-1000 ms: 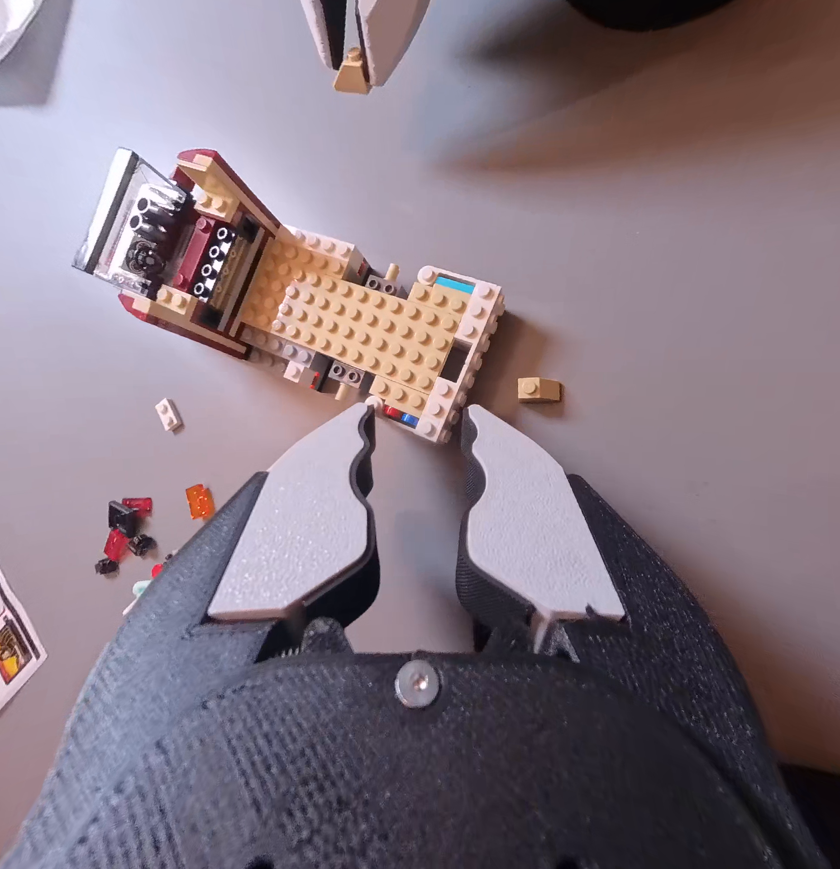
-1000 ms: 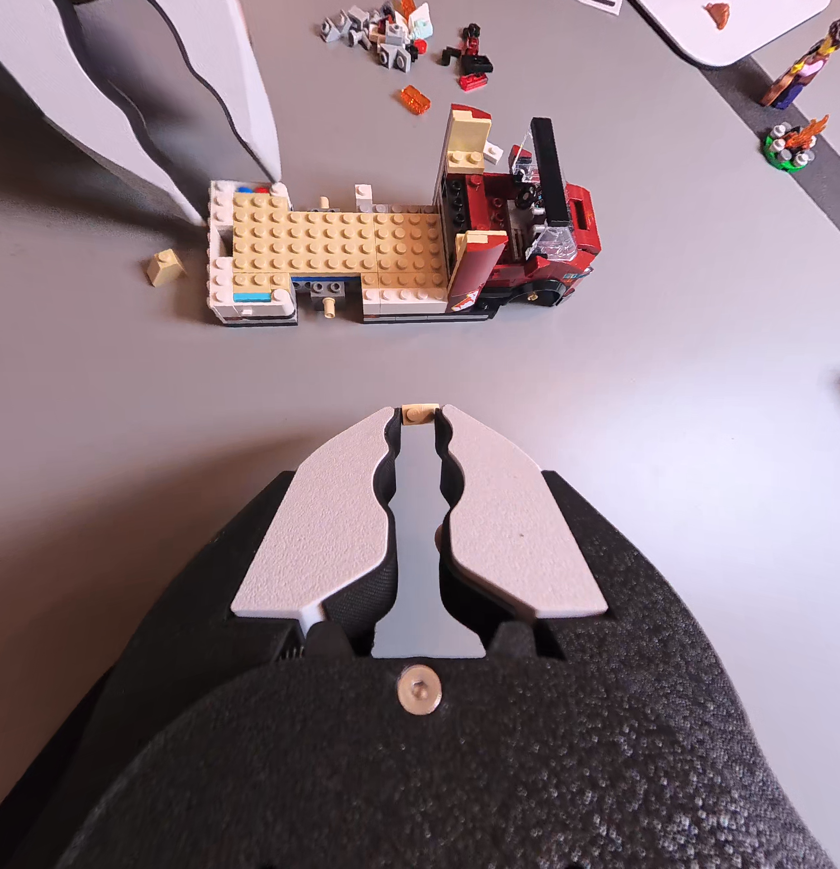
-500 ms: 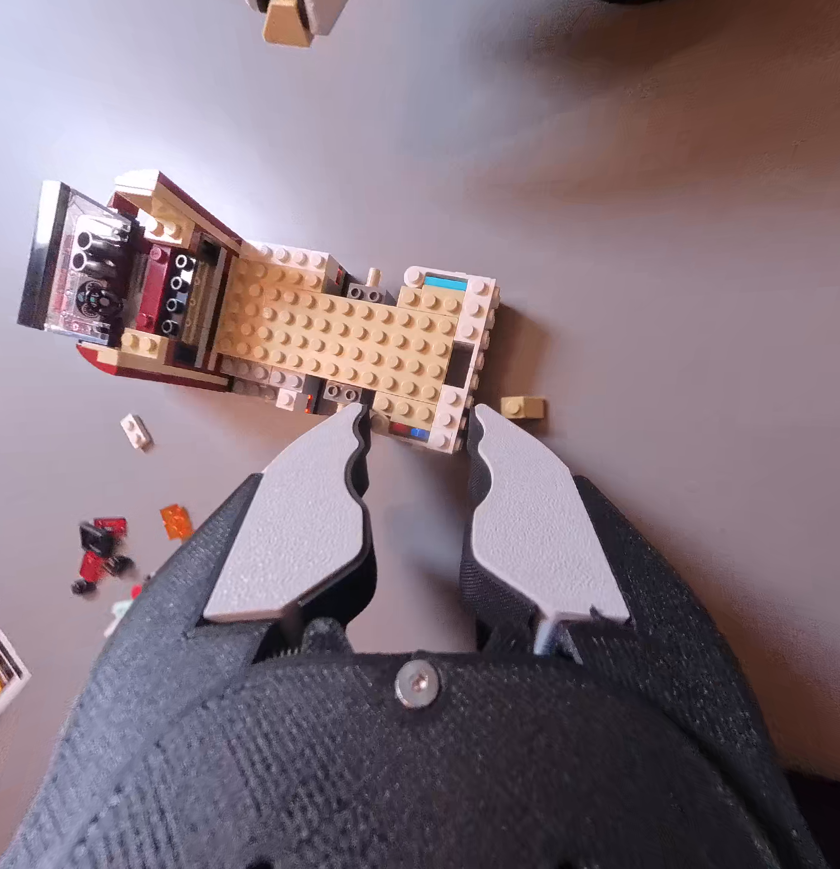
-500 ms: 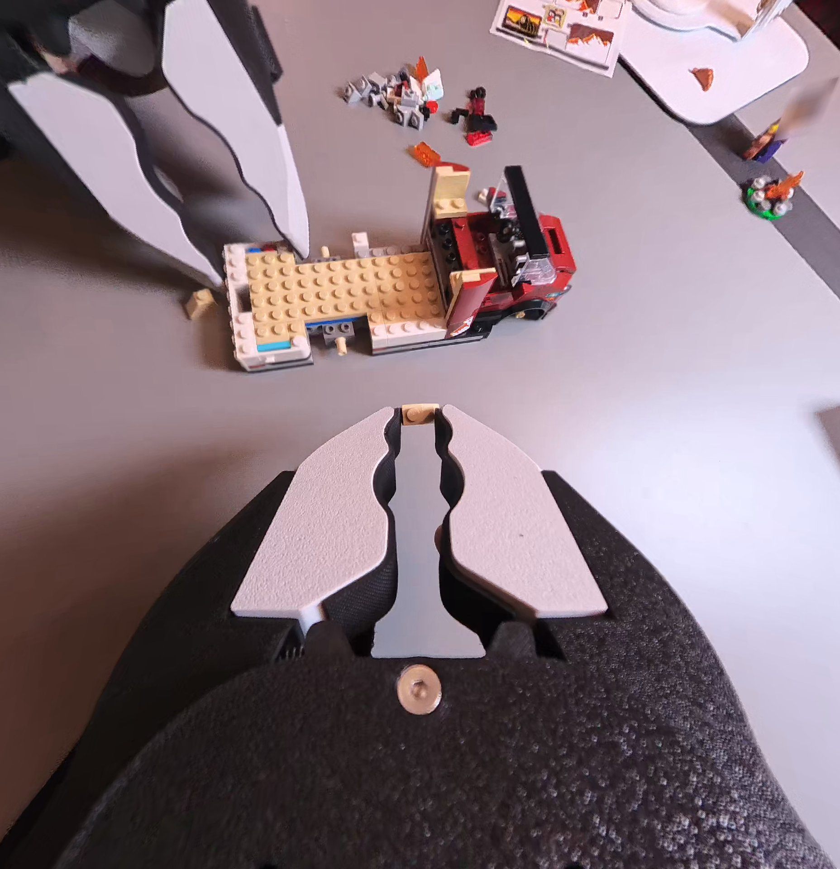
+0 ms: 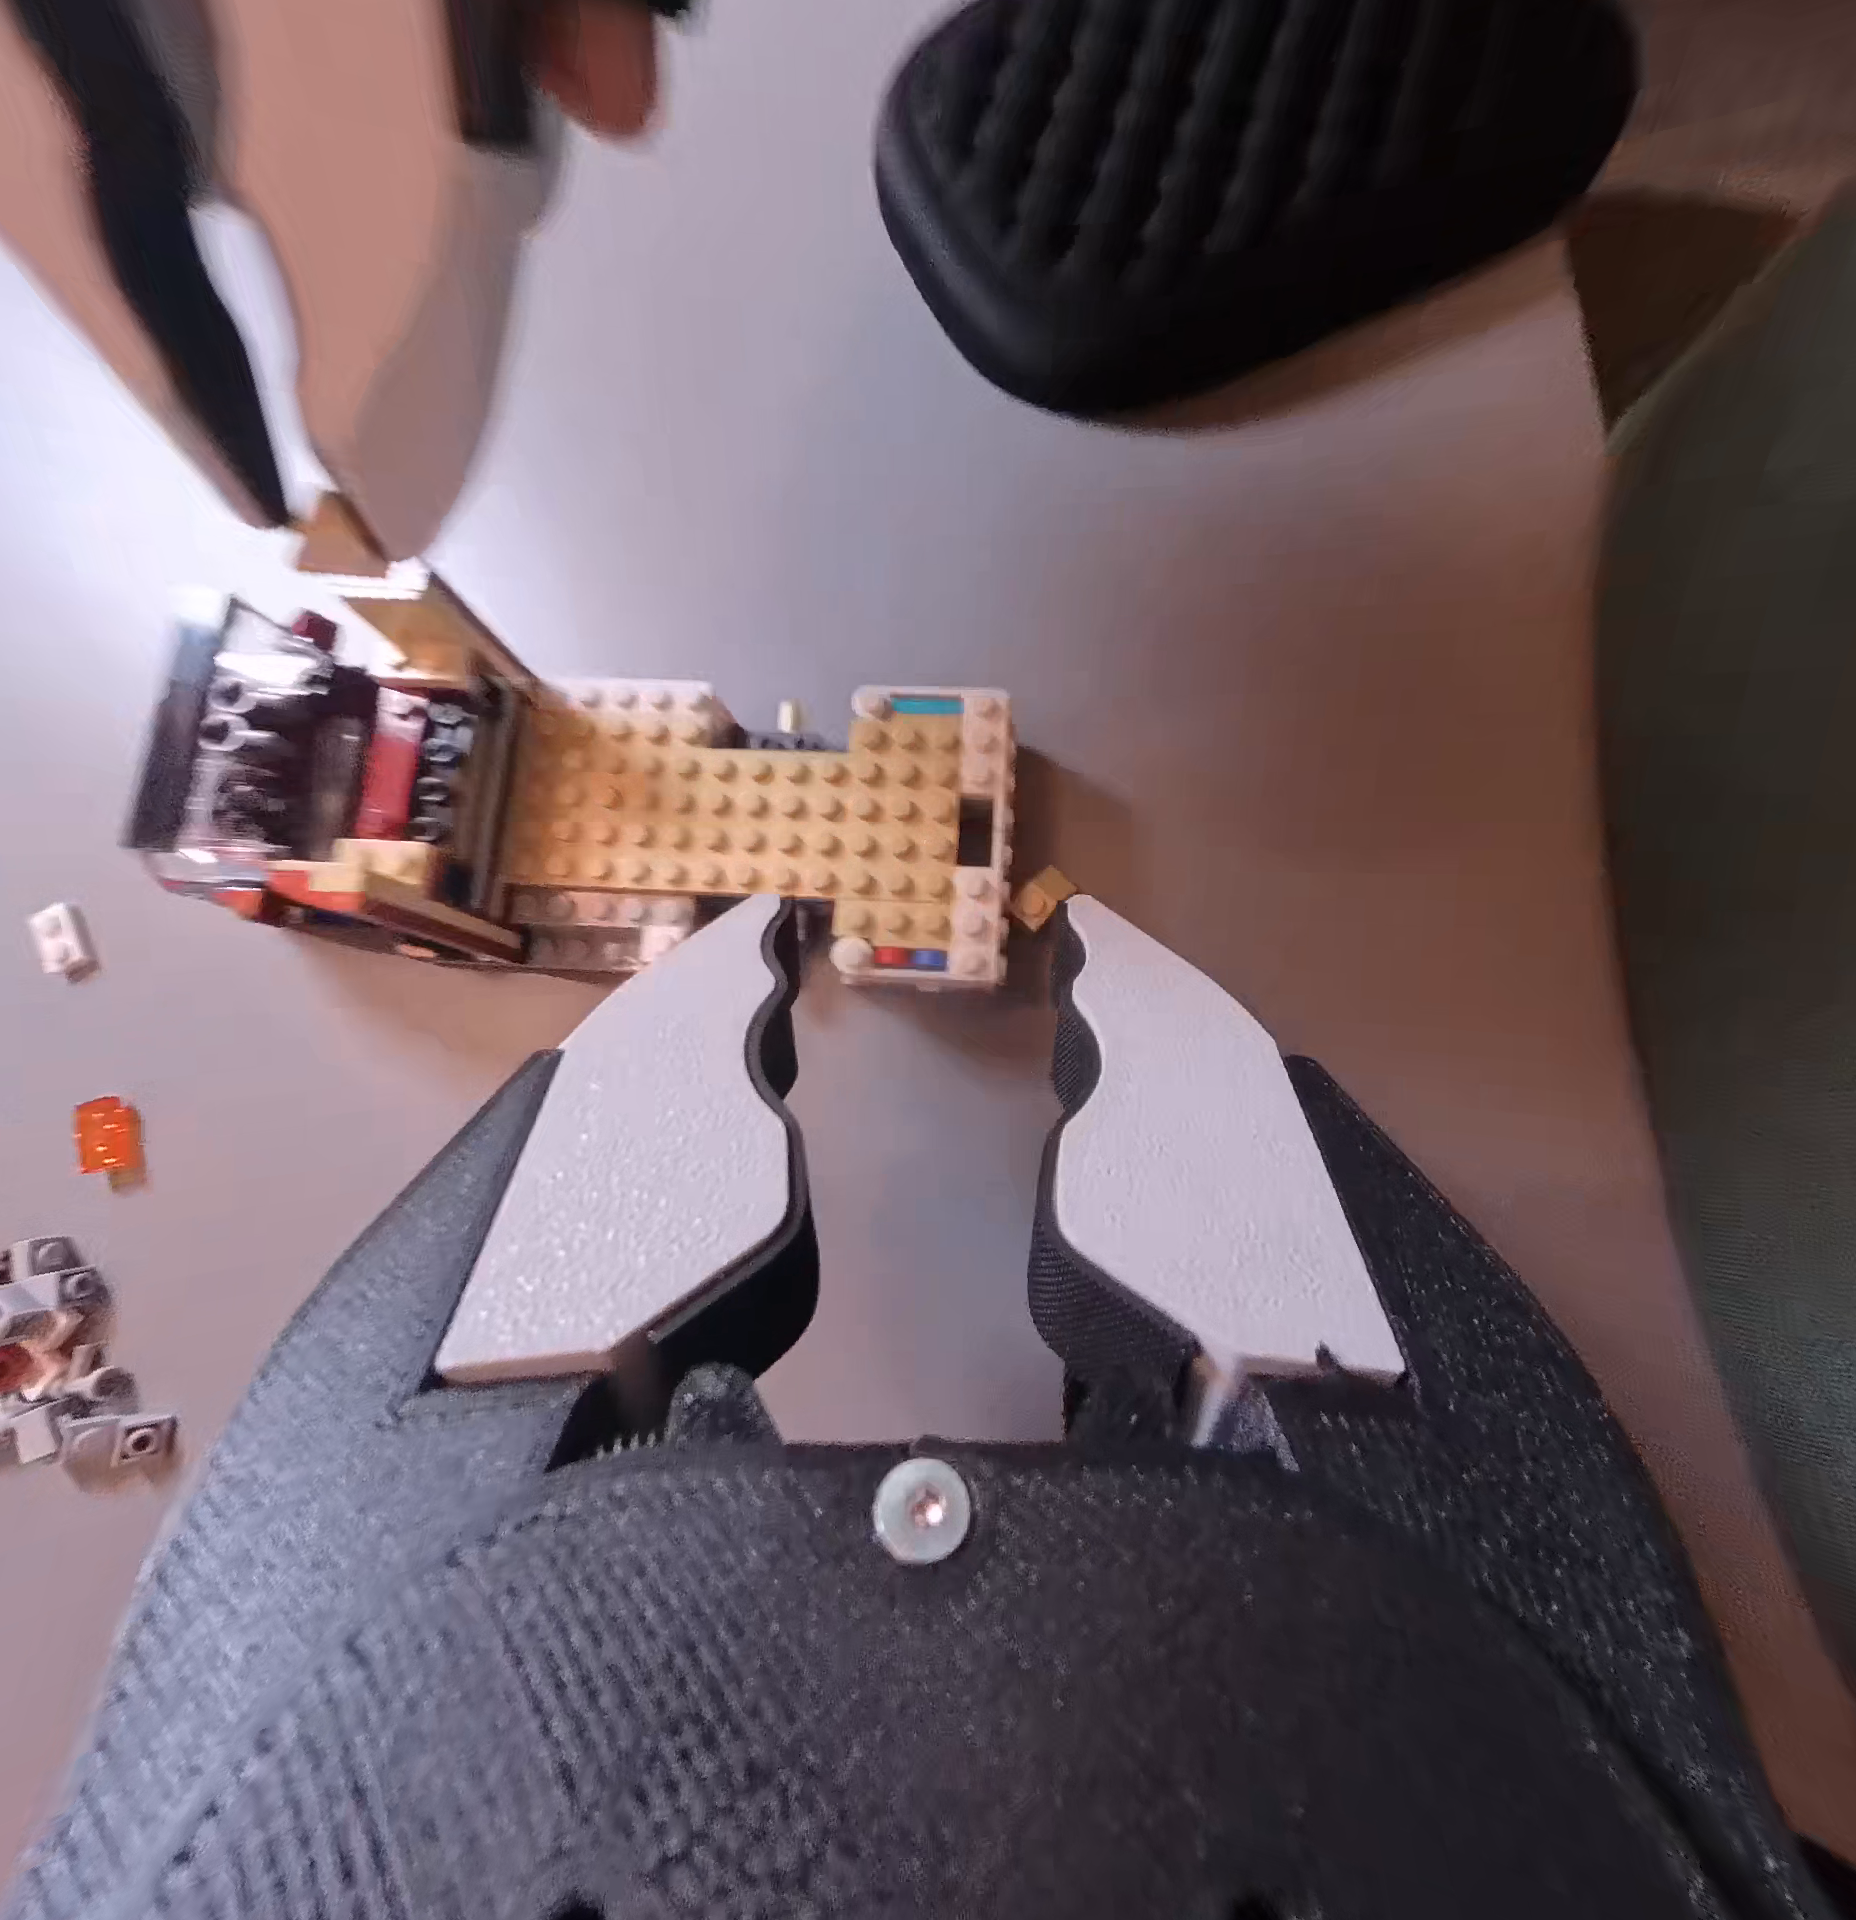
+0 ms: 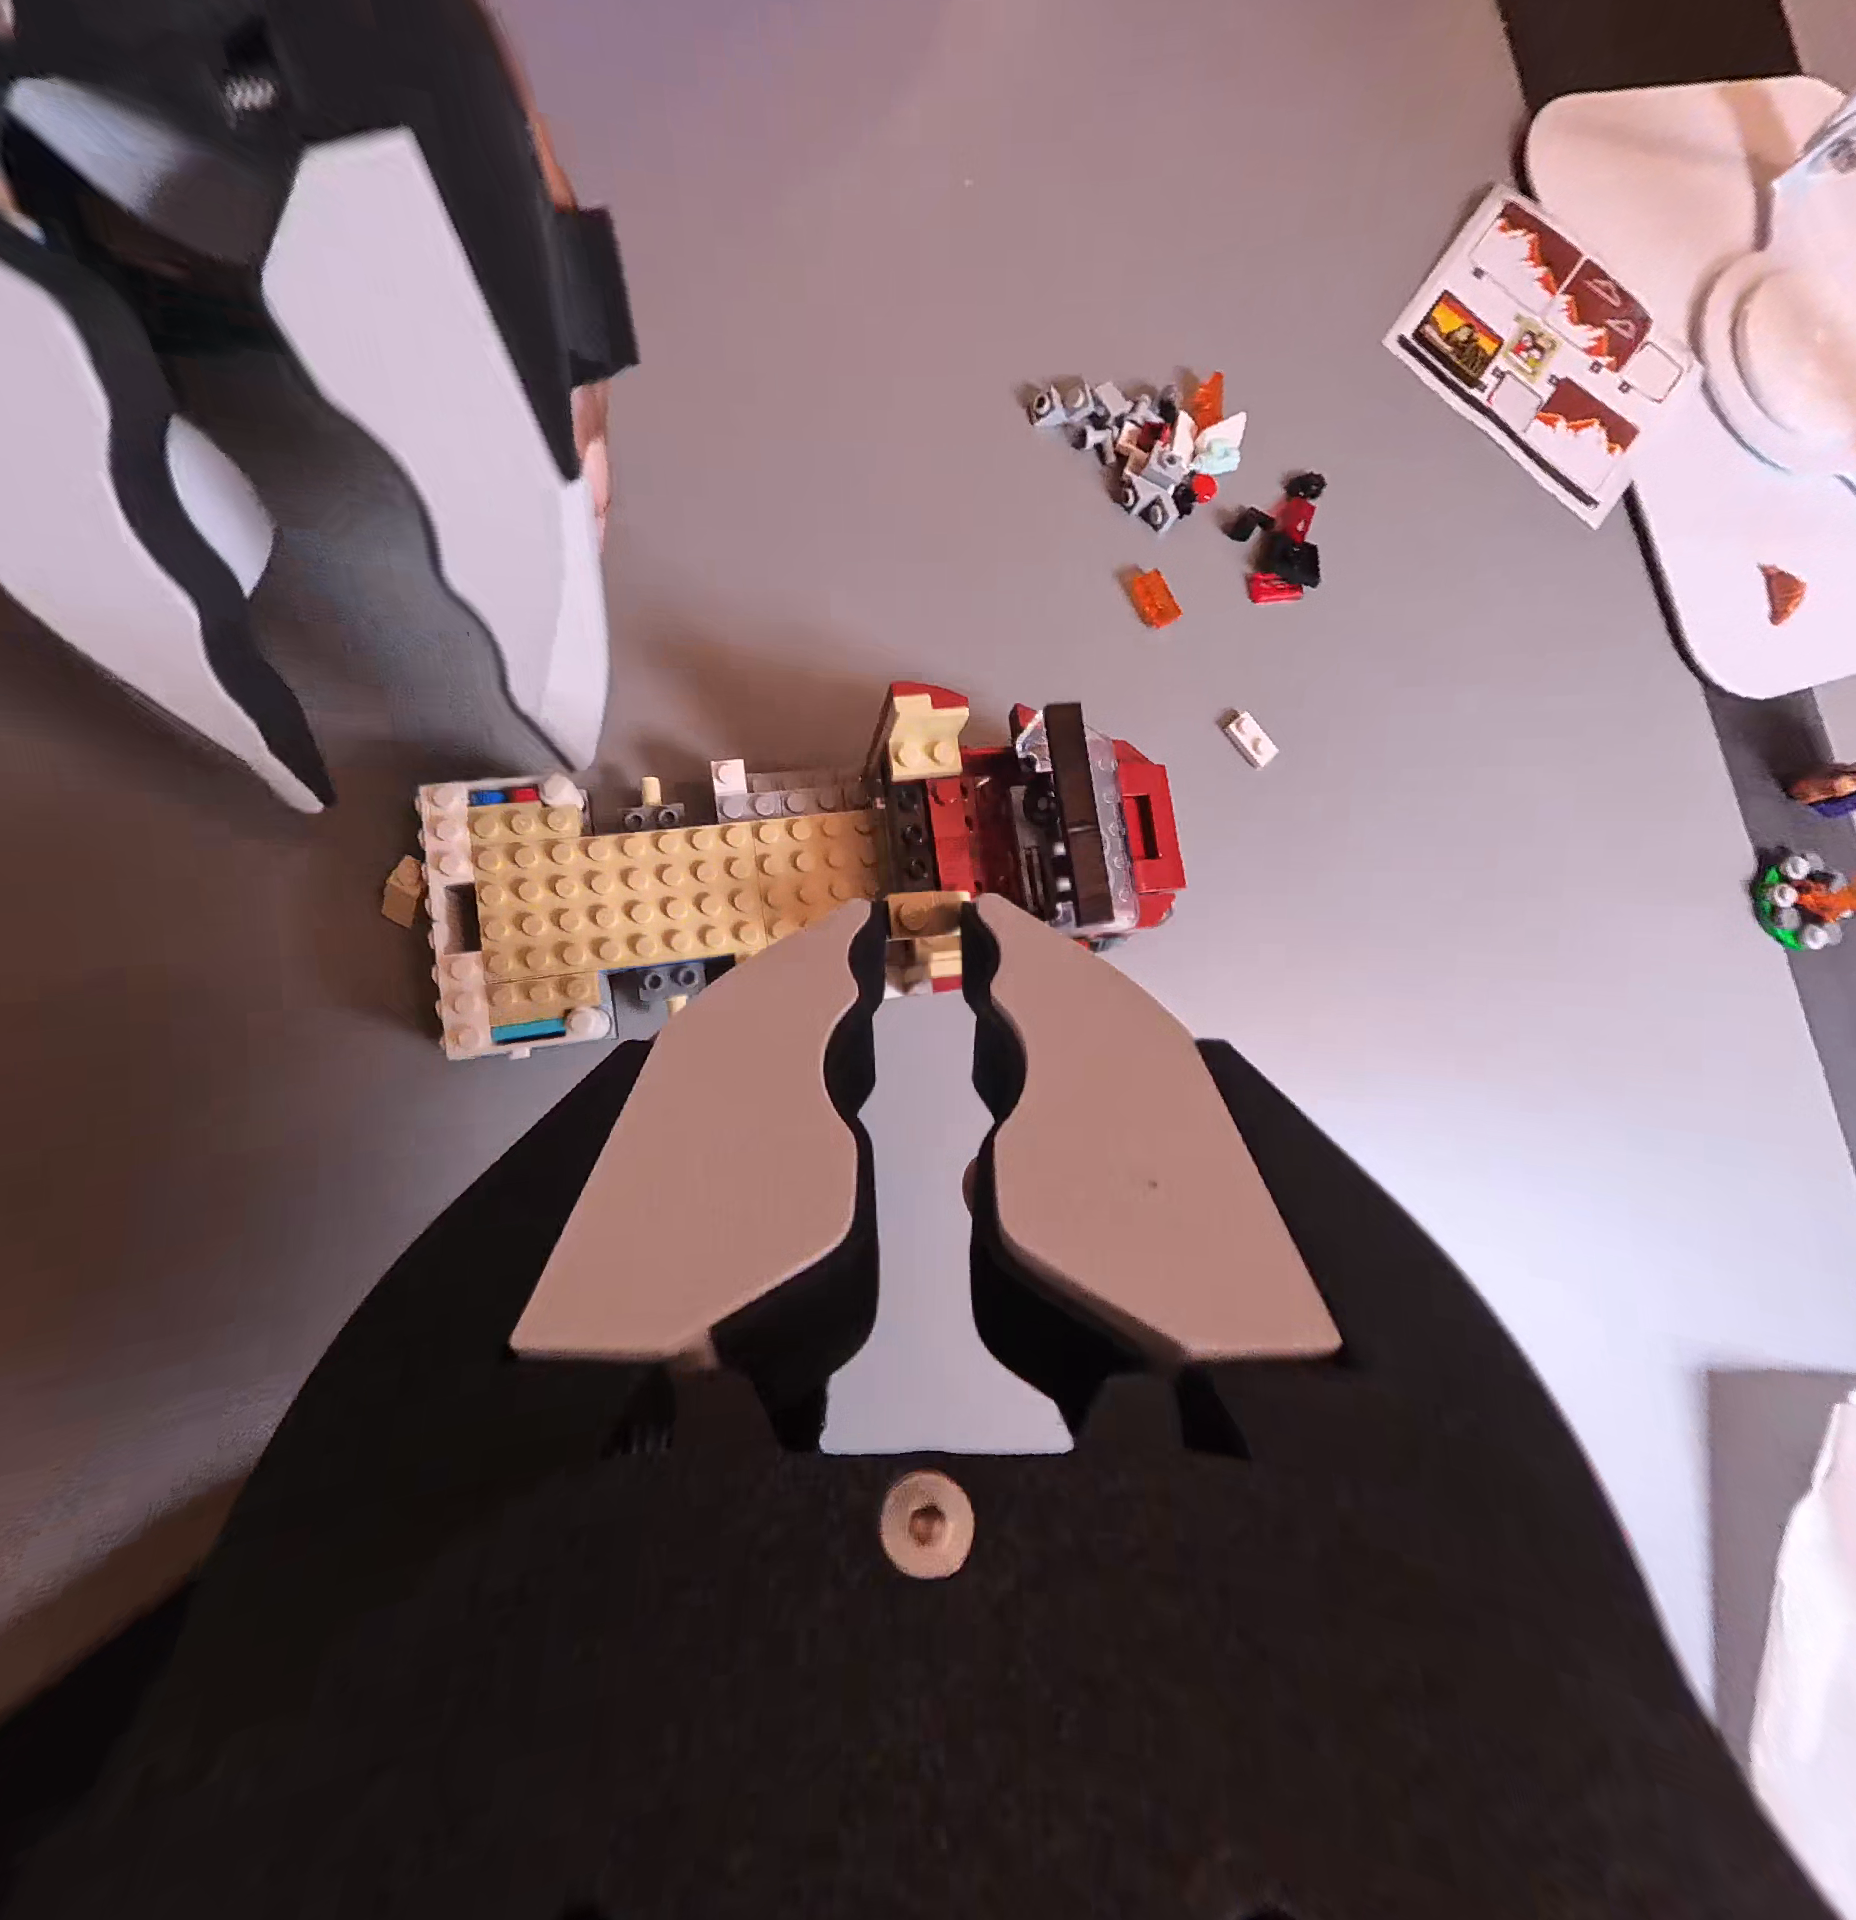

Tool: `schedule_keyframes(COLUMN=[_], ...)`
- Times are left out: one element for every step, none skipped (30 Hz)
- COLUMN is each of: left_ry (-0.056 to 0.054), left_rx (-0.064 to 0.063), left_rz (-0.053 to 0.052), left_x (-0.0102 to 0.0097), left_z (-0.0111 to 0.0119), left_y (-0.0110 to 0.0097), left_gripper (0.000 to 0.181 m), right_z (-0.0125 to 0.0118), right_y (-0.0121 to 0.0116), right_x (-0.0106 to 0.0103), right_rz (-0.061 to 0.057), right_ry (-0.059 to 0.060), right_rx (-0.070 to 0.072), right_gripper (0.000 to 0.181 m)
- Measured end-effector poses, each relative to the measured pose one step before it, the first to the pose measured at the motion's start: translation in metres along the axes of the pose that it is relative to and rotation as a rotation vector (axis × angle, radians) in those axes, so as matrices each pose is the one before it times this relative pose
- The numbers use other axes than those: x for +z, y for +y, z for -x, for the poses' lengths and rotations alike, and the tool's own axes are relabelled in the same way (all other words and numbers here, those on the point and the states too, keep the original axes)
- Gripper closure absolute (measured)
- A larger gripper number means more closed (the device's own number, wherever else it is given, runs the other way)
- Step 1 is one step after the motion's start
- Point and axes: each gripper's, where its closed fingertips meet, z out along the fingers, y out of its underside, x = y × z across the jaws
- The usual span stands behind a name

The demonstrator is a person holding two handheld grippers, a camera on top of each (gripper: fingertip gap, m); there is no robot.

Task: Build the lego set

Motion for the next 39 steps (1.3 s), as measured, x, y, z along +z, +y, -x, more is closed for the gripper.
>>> schedule_keyframes(left_ry=[-0.0075,-0.0300,-0.0413,-0.0407,-0.0320,-0.0162,-0.0025,0.0102,0.0139,0.0083,0.0087,0.0011,-0.0083,-0.0080,-0.0059,0.0056,-0.0042,-0.0105,-0.0069,-0.0115,-0.0046,0.0007,0.0031,0.0046,0.0049,0.0027,0.0005,-0.0010,-0.0017,-0.0013,-0.0005,0.0005,0.0002,-0.0003,-0.0003,-0.0002,-0.0003,-0.0004,-0.0002], left_rx=[-0.0224,-0.0206,-0.0182,-0.0131,-0.0012,0.0043,0.0051,0.0097,0.0141,0.0190,0.0239,0.0251,0.0227,0.0132,0.0072,0.0024,-0.0001,0.0058,0.0129,0.0139,0.0071,0.0004,-0.0050,-0.0068,-0.0056,-0.0041,-0.0013,0.0014,0.0023,0.0018,0.0005,-0.0006,-0.0007,-0.0006,0.0005,0.0006,0.0010,0.0014,0.0006], left_rz=[-0.0387,-0.0288,-0.0195,-0.0144,-0.0149,-0.0104,-0.0063,-0.0066,-0.0005,0.0076,0.0117,0.0091,0.0062,0.0008,-0.0098,-0.0079,-0.0071,0.0028,0.0066,0.0021,0.0002,0.0010,0.0003,-0.0018,-0.0026,-0.0022,-0.0009,0.0005,0.0011,0.0008,0.0001,-0.0001,-0.0001,0.0001,0.0001,0.0003,0.0003,-0.0002,0.0000], left_x=[-0.00567,-0.00427,-0.00220,-0.00001,0.00195,0.00328,0.00388,0.00412,0.00407,0.00401,0.00369,0.00278,0.00202,0.00145,0.00023,0.00032,0.00026,0.00027,0.00021,-0.00015,-0.00022,-0.00003,0.00008,0.00003,-0.00003,-0.00012,-0.00011,-0.00010,0.00001,-0.00003,-0.00004,-0.00005,-0.00013,0.00007,0.00007,-0.00010,0.00004,0.00000,-0.00002], left_z=[0.00985,0.01501,0.01771,0.01738,0.01505,0.01113,0.00741,0.00361,0.00159,0.00104,-0.00014,-0.00023,0.00080,0.00048,0.00004,-0.00190,-0.00080,0.00003,-0.00046,0.00036,-0.00030,-0.00033,-0.00032,-0.00045,-0.00052,-0.00051,-0.00024,-0.00016,0.00000,0.00000,-0.00009,-0.00001,-0.00006,0.00000,0.00007,-0.00001,0.00001,0.00006,-0.00002], left_y=[-0.00468,-0.00295,-0.00127,-0.00084,-0.00090,-0.00042,-0.00028,-0.00064,0.00012,0.00117,0.00183,0.00156,0.00136,0.00072,-0.00069,0.00000,0.00009,0.00133,0.00161,0.00065,-0.00001,-0.00013,-0.00017,-0.00021,-0.00014,-0.00016,-0.00001,-0.00001,-0.00005,-0.00002,-0.00002,0.00006,-0.00003,-0.00005,-0.00005,-0.00006,-0.00004,-0.00005,-0.00001], left_gripper=[0.135,0.136,0.136,0.136,0.136,0.136,0.135,0.135,0.135,0.135,0.136,0.136,0.140,0.143,0.149,0.156,0.157,0.158,0.159,0.161,0.161,0.162,0.162,0.162,0.162,0.162,0.162,0.162,0.162,0.162,0.162,0.162,0.162,0.162,0.162,0.162,0.162,0.162,0.162], right_z=[-0.00045,-0.00111,-0.00055,-0.00050,-0.00137,-0.00083,0.00031,-0.00013,-0.00082,-0.00008,0.00038,0.00011,-0.00014,-0.00003,0.00011,0.00011,-0.00010,-0.00018,0.00000,-0.00004,-0.00004,0.00003,0.00009,0.00014,0.00025,0.00017,-0.00015,-0.00020,-0.00023,0.00004,0.00027,-0.00005,0.00000,-0.00004,-0.00048,-0.00023,0.00049,0.00105,0.00131], right_y=[-0.00070,0.00053,0.00129,0.00159,0.00169,0.00215,0.00245,0.00249,0.00199,0.00094,0.00022,0.00028,0.00111,0.00135,0.00069,0.00047,0.00058,0.00053,0.00038,0.00045,0.00044,0.00033,0.00036,0.00029,0.00031,0.00023,0.00005,0.00009,0.00042,0.00016,0.00009,-0.00004,0.00005,-0.00003,-0.00010,-0.00094,-0.00238,-0.00330,-0.00285], right_x=[0.00260,0.00283,0.00290,0.00297,0.00269,0.00222,0.00194,0.00153,0.00116,0.00065,0.00054,0.00067,0.00118,0.00134,0.00082,-0.00005,-0.00017,-0.00010,-0.00003,-0.00001,-0.00002,-0.00004,0.00001,0.00009,0.00004,-0.00008,-0.00031,-0.00034,-0.00051,-0.00038,-0.00021,-0.00022,-0.00033,-0.00083,-0.00135,-0.00191,-0.00200,-0.00185,-0.00118], right_rz=[0.0177,0.0239,0.0267,0.0258,0.0248,0.0262,0.0269,0.0256,0.0226,0.0161,0.0126,0.0123,0.0168,0.0157,0.0117,0.0105,0.0123,0.0123,0.0108,0.0108,0.0098,0.0087,0.0078,0.0066,0.0047,0.0030,0.0022,0.0024,0.0041,0.0020,0.0004,-0.0002,-0.0009,-0.0015,-0.0031,-0.0080,-0.0162,-0.0194,-0.0144], right_ry=[-0.0030,-0.0003,-0.0059,-0.0071,-0.0006,-0.0023,-0.0075,-0.0018,0.0040,-0.0001,-0.0032,0.0002,0.0027,0.0022,0.0001,-0.0019,-0.0020,-0.0004,0.0014,0.0029,0.0034,0.0025,0.0010,-0.0005,-0.0019,-0.0018,0.0004,0.0013,0.0015,0.0001,-0.0008,0.0007,0.0010,0.0015,0.0033,0.0015,-0.0030,-0.0065,-0.0078], right_rx=[-0.0092,-0.0068,-0.0037,0.0001,0.0035,0.0025,0.0003,-0.0002,-0.0001,0.0000,-0.0001,-0.0008,-0.0021,-0.0050,-0.0044,0.0010,0.0048,0.0032,0.0004,-0.0018,-0.0032,-0.0020,-0.0003,-0.0007,-0.0019,-0.0017,-0.0014,-0.0020,-0.0030,-0.0031,-0.0029,-0.0018,-0.0008,-0.0017,-0.0022,-0.0021,-0.0017,0.0004,0.0006], right_gripper=[0.168,0.168,0.168,0.168,0.168,0.168,0.168,0.168,0.168,0.168,0.168,0.168,0.168,0.168,0.168,0.168,0.168,0.168,0.168,0.168,0.167,0.167,0.167,0.167,0.167,0.166,0.166,0.165,0.165,0.164,0.164,0.164,0.164,0.164,0.164,0.164,0.164,0.164,0.164])
